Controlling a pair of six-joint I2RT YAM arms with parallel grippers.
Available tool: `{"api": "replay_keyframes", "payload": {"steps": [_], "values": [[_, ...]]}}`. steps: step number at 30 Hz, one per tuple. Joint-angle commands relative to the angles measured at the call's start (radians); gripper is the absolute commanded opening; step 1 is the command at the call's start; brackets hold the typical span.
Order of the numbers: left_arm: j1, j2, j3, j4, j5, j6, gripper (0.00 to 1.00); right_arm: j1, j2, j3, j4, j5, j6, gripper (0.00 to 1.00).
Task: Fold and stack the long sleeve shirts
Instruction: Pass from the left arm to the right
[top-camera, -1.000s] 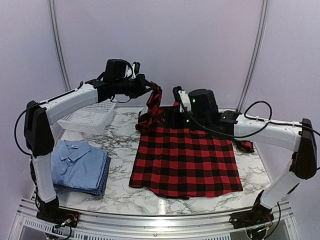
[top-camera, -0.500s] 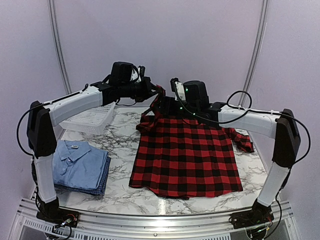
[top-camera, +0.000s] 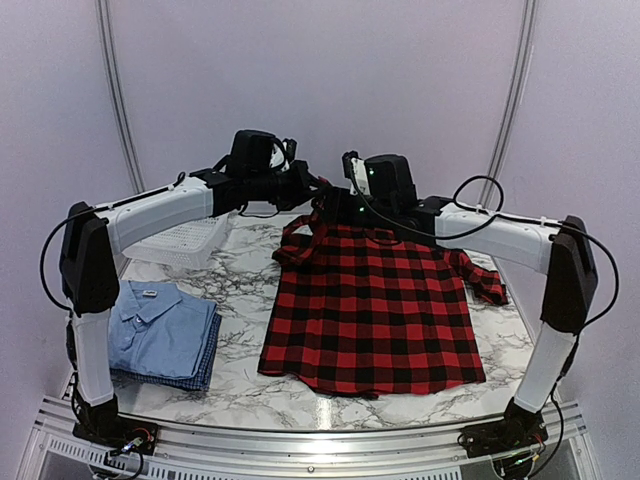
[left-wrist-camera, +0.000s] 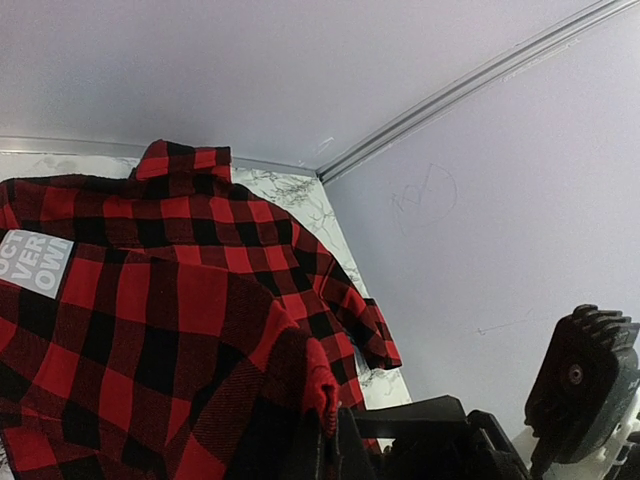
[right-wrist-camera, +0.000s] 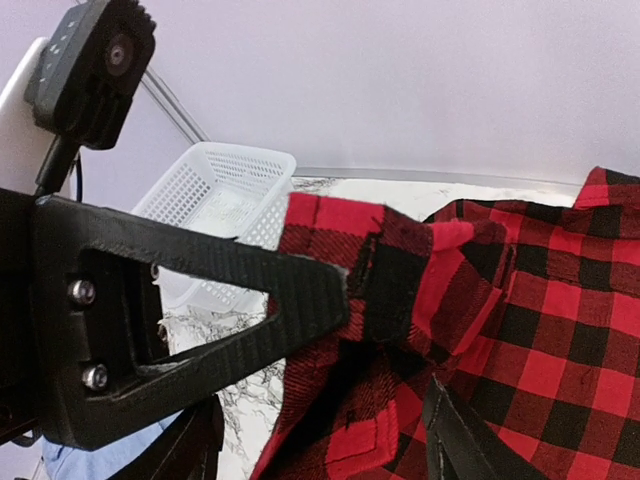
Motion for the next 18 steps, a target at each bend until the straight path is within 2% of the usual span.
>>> {"api": "replay_keyframes", "payload": {"steps": [1,9,10,12,15,18], "values": [[-0.014,0.011,0.032,0.023,0.003,0.003,0.00,-0.015,0.027,0.048,-0.033,0.055,0.007,0.59],[-0.029,0.010,0.014,0.017,-0.004,0.009,0.00,-0.036,0.073,0.092,-0.036,0.052,0.015,0.34],[-0.030,0.009,0.011,0.015,-0.006,0.011,0.00,-0.036,0.077,0.100,-0.040,0.053,0.011,0.26],[-0.030,0.004,0.003,0.009,-0.013,0.015,0.00,-0.036,0.084,0.113,-0.054,0.060,0.004,0.02],[-0.030,-0.018,-0.013,-0.021,-0.041,0.034,0.00,-0.036,0.081,0.128,-0.080,0.083,-0.022,0.00],[-0.030,-0.060,-0.047,-0.064,-0.082,0.059,0.12,-0.037,0.071,0.138,-0.101,0.114,-0.062,0.00]]}}
